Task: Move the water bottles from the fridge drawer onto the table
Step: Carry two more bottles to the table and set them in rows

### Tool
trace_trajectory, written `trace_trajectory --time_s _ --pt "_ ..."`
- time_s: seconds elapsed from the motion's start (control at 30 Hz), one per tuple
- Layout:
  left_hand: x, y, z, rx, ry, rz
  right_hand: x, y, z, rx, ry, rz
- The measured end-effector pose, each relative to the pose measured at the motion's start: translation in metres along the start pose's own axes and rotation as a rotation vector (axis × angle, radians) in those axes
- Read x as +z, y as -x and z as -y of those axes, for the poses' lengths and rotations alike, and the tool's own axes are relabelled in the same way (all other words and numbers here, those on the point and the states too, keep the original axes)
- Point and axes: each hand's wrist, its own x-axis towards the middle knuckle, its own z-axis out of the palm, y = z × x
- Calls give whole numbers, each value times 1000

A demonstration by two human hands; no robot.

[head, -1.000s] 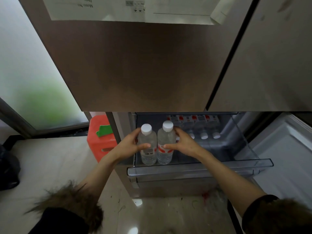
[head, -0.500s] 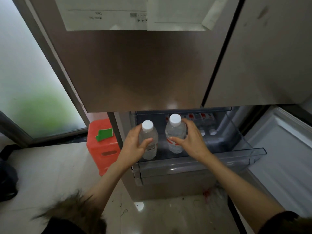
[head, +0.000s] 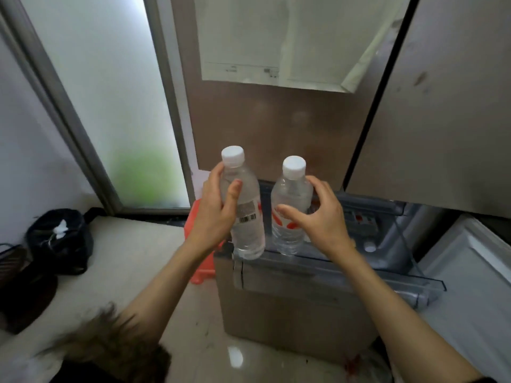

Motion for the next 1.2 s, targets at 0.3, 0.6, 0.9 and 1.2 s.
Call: trace_trajectory --time_s 0.3,0.6,0.9,1.2 --pt "-86 103 3 -152 -219 -219 67 47 43 -45 -153 397" --pt "-206 214 14 -362 -377 -501 186 98 127 -169 -292 757" --pt "-354 318 38 -556 -491 -729 337 177 233 -324 -320 1015" --pt "-514 399 71 -652 -452 -899 484 246 340 -479 -254 1183"
